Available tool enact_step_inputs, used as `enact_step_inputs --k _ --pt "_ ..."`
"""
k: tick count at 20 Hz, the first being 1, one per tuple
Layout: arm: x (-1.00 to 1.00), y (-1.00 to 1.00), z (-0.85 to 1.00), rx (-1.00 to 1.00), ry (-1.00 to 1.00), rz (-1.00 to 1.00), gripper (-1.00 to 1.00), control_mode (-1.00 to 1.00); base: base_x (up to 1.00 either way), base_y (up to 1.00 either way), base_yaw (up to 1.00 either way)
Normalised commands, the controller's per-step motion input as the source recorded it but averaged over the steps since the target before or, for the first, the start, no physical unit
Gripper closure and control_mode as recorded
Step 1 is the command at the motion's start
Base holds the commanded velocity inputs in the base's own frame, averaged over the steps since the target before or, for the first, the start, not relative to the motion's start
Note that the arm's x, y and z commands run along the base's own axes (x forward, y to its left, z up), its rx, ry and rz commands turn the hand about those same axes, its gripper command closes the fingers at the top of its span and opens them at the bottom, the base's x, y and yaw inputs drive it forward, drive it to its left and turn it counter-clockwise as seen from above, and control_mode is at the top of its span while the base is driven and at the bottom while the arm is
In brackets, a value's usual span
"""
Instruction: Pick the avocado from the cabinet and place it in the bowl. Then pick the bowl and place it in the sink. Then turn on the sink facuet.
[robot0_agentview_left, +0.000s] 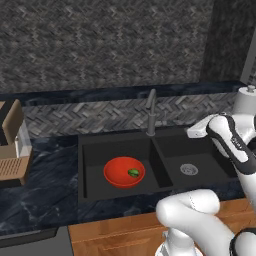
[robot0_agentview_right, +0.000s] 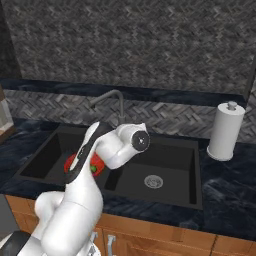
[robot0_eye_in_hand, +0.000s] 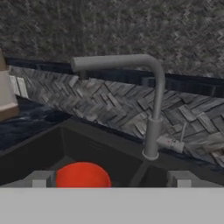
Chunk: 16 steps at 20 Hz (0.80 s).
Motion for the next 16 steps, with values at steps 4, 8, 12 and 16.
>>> enact_step_inputs --k 4,8,12,16 --pt "0.84 -0.01 0.0 0.01 -0.24 0.04 -1.0 -1.0 0.0 0.0 0.0" --pt "0.52 -0.08 -0.15 0.0 -0.14 0.02 -1.0 -1.0 0.0 0.0 0.0" --pt "0.34 -0.14 0.0 0.0 -0.1 0.0 -1.0 -1.0 0.0 0.0 0.0" --pt "0.31 -0.05 0.0 0.0 -0.04 0.0 -1.0 -1.0 0.0 0.0 0.0"
